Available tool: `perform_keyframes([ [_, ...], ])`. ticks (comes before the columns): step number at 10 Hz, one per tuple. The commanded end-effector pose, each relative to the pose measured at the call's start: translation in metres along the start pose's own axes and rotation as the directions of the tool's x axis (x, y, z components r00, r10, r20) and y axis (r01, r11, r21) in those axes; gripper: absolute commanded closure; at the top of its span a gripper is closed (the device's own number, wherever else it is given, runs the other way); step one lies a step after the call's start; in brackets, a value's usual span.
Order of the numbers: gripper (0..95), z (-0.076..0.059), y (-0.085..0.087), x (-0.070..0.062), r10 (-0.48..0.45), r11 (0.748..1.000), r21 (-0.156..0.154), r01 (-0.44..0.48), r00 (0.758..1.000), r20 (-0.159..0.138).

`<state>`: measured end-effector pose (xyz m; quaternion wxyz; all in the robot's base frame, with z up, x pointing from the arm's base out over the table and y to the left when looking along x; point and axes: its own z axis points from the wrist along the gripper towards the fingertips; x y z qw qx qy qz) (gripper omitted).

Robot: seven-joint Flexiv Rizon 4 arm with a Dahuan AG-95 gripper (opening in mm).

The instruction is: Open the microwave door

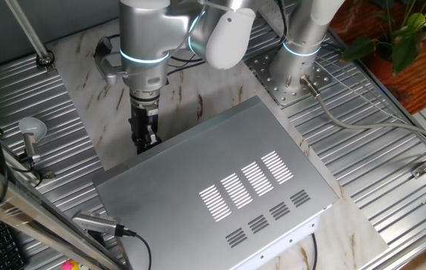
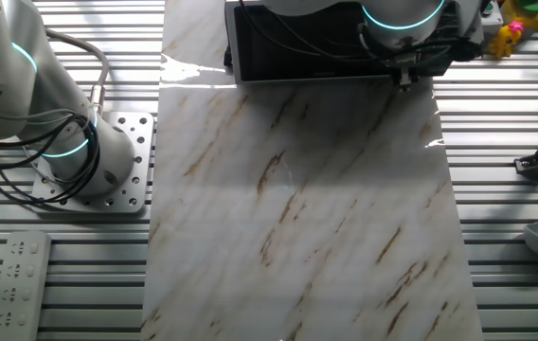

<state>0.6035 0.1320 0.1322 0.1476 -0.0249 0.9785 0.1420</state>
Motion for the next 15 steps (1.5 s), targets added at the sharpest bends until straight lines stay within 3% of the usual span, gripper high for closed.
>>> perform_keyframes([
  [1, 57.0, 0.0002, 0.0001, -0.0001, 0.001, 1.0, 0.0, -0.001, 1.0, -0.001],
  [11, 57.0, 0.0003, 0.0003, -0.0002, -0.003, 1.0, 0.01, 0.003, 1.0, -0.002],
  [15, 57.0, 0.0005, 0.0005, -0.0003, -0.004, 1.0, -0.001, 0.004, 1.0, 0.016],
])
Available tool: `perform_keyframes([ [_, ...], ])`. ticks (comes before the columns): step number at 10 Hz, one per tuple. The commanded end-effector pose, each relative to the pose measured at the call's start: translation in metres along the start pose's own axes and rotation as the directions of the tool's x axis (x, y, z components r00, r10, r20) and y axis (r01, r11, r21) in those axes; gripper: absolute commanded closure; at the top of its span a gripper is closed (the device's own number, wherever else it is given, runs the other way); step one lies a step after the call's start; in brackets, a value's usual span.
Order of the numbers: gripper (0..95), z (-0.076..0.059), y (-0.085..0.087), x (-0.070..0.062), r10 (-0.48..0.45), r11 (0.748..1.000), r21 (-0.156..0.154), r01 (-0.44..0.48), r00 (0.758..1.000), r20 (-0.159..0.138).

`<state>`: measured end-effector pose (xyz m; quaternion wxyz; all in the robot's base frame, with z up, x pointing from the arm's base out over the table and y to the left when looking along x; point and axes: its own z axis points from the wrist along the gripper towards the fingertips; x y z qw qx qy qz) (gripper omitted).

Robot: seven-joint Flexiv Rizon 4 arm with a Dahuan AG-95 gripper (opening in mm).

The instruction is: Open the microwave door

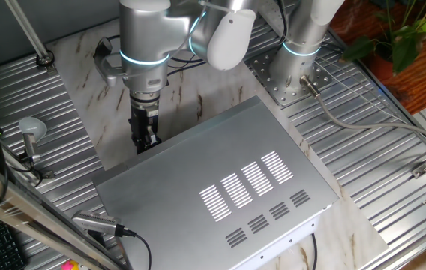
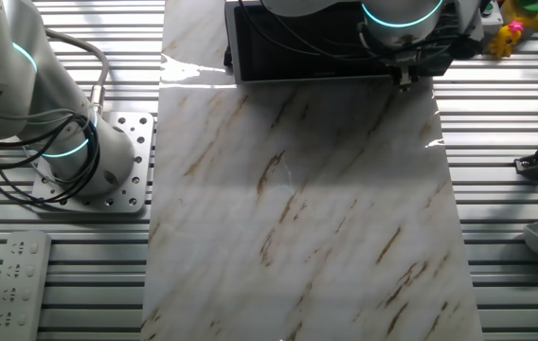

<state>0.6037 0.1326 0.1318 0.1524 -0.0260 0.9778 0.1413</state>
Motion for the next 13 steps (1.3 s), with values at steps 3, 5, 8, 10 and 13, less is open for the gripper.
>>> perform_keyframes([
  [3, 57.0, -0.0024, 0.0018, -0.0003, 0.003, 1.0, -0.004, -0.003, 1.0, 0.017],
  [5, 57.0, -0.0022, 0.0025, -0.0003, 0.005, 1.0, -0.006, -0.005, 1.0, 0.022],
  [8, 57.0, -0.0006, 0.0045, 0.0028, 0.014, 1.0, -0.007, -0.014, 0.999, 0.03],
  [10, 57.0, 0.0008, 0.0056, 0.0042, 0.016, 1.0, -0.005, -0.016, 0.999, 0.035],
  [13, 57.0, 0.0031, 0.0077, 0.0037, 0.02, 1.0, -0.006, -0.02, 0.999, 0.043],
])
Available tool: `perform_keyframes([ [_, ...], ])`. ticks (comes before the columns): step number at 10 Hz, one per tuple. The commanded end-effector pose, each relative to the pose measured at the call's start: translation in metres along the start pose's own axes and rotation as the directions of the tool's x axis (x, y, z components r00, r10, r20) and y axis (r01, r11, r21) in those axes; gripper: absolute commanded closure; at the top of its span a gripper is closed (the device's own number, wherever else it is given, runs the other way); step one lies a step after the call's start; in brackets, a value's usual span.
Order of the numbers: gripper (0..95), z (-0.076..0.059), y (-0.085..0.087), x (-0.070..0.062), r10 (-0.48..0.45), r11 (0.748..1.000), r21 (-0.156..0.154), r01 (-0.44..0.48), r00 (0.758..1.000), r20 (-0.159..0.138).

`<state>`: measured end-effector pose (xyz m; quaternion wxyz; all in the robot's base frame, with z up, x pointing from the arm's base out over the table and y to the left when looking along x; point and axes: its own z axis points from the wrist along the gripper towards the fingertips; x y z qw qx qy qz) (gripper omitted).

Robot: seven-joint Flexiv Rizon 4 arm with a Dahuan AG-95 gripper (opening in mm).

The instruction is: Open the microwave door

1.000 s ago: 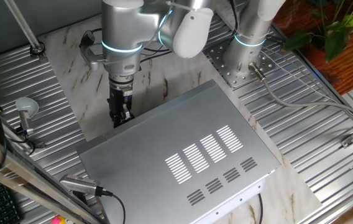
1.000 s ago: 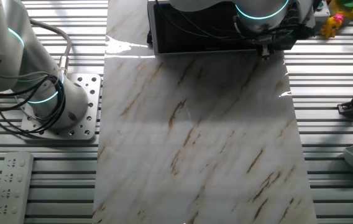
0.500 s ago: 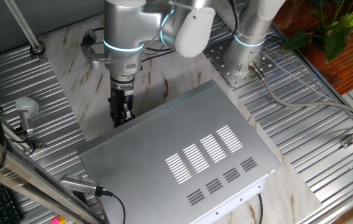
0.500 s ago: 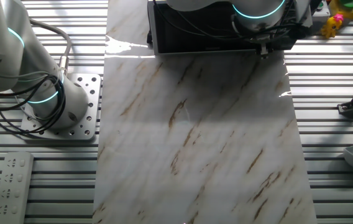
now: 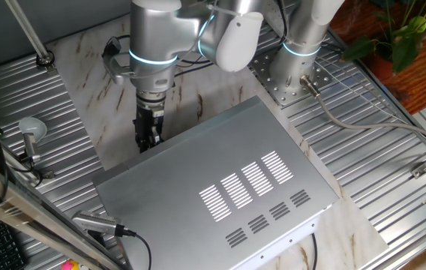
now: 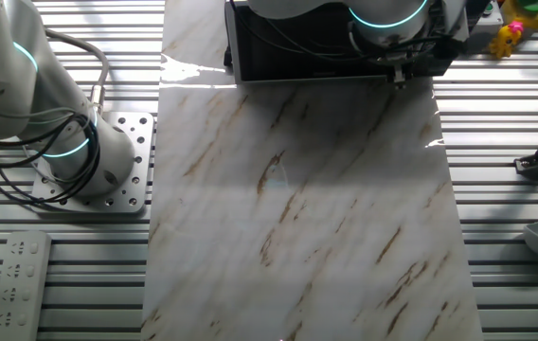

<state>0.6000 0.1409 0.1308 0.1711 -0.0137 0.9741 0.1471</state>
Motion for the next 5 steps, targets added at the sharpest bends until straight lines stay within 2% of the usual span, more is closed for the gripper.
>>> perform_keyframes([
  [1, 57.0, 0.0023, 0.0009, -0.0002, 0.002, 1.0, 0.002, -0.002, 1.0, 0.008],
  [5, 57.0, 0.0046, 0.0032, -0.0024, 0.011, 1.0, 0.01, -0.012, 1.0, 0.019],
])
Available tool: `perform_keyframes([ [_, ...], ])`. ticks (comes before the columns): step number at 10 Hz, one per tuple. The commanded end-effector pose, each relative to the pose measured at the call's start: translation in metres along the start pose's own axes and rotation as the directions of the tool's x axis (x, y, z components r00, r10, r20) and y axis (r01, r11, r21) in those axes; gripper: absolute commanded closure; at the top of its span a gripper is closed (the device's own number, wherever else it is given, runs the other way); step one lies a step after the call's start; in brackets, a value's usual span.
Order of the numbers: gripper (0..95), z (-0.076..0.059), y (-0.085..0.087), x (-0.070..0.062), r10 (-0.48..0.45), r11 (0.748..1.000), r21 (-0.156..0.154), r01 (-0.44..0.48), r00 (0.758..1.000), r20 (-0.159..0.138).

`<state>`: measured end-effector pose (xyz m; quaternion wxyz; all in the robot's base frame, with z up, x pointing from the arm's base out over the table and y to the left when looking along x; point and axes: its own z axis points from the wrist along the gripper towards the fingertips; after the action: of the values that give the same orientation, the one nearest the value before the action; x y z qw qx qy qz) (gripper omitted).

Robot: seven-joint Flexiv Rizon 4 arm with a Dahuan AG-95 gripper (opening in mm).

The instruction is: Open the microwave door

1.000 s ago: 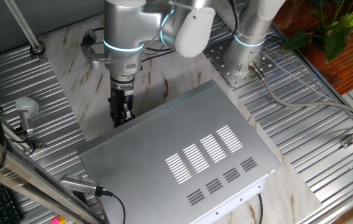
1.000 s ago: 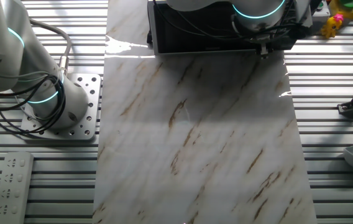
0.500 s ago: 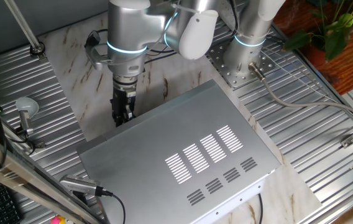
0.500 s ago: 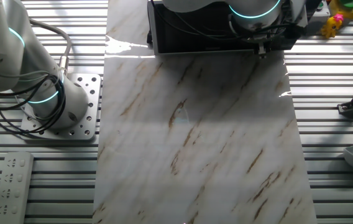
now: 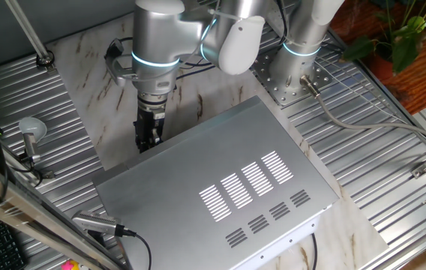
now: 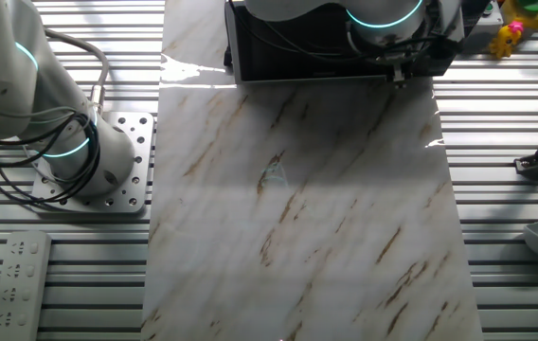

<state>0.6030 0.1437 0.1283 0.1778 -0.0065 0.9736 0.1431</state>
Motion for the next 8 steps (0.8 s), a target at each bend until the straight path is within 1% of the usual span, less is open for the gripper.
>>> perform_keyframes([
  [1, 57.0, 0.0008, 0.0015, -0.0012, 0.002, 1.0, 0.0, -0.002, 1.0, 0.004],
  [5, 57.0, 0.0025, 0.0013, -0.0082, 0.011, 1.0, 0.005, -0.011, 1.0, 0.002],
  [8, 57.0, 0.0037, 0.0007, -0.0101, 0.019, 1.0, 0.01, -0.019, 1.0, 0.007],
])
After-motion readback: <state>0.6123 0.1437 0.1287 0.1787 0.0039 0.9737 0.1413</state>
